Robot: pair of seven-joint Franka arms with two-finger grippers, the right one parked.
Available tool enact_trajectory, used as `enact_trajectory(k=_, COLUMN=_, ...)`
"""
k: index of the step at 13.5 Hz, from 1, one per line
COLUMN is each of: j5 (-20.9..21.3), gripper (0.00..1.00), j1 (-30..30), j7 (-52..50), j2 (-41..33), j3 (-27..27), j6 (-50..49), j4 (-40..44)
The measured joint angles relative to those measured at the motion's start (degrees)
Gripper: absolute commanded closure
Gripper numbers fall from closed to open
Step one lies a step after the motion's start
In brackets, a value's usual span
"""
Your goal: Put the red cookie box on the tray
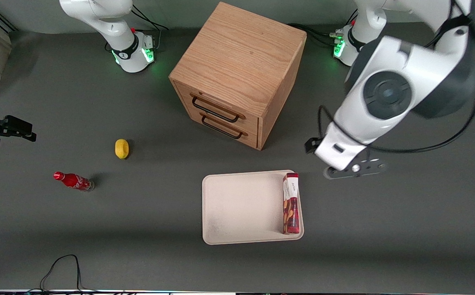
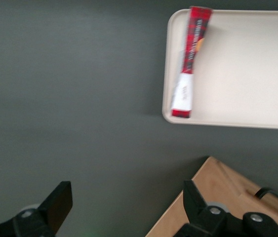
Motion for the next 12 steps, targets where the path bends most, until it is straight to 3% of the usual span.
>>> enact_trajectory(k=5, j5=-1.8, gripper=0.00, j1=9.8, j7=12.3, j2=-5.0, j3=0.3, j6=-6.7, j4=-0.7)
enact_trajectory(k=12, j5=-4.1, gripper=0.00, j1=22.6, j7=27.6, j2=-11.0, j3=0.5, j6=-7.1, j4=-7.5)
